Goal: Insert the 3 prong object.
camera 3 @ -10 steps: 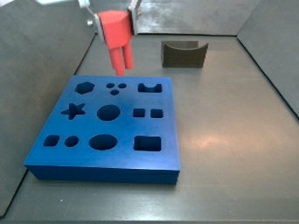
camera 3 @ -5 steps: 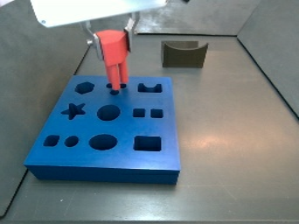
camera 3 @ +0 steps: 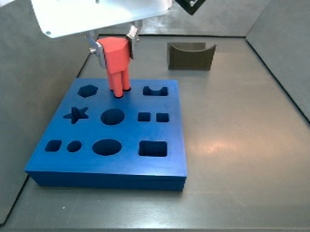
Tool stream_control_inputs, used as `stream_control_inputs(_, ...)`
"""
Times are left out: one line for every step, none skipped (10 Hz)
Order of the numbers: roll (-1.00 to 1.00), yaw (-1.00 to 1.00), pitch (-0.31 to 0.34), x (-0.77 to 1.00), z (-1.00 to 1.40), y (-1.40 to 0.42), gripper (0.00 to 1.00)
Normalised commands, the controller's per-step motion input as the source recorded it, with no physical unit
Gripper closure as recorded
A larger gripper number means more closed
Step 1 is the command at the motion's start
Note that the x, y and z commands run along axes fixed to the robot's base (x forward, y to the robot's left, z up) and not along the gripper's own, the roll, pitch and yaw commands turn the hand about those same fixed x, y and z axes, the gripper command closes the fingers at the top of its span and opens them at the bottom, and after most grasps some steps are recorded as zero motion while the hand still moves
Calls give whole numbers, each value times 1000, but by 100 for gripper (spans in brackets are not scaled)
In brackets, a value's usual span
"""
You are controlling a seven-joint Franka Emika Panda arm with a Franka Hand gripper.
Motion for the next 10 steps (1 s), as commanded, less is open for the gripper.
stream_control_inputs(83, 277, 114, 134, -343, -111, 100)
stream_control_inputs(21, 160, 91, 134, -346, -100, 100)
stream_control_inputs(44, 120, 99, 134, -403, -77, 100)
stream_control_inputs(109, 134, 104, 49, -423, -86, 100)
stream_control_inputs(249, 191, 124, -71, -326, -83, 100)
stream_control_inputs(253, 180, 100, -151, -257, -57, 100)
stream_control_inputs(197, 14, 130, 0, -274, 0, 100)
stream_control_inputs(116, -214, 186, 214, -220, 46, 100)
stream_control_inputs(106, -306, 174, 189, -226, 57, 100)
stream_control_inputs(123, -357, 180, 126, -249, 34, 100)
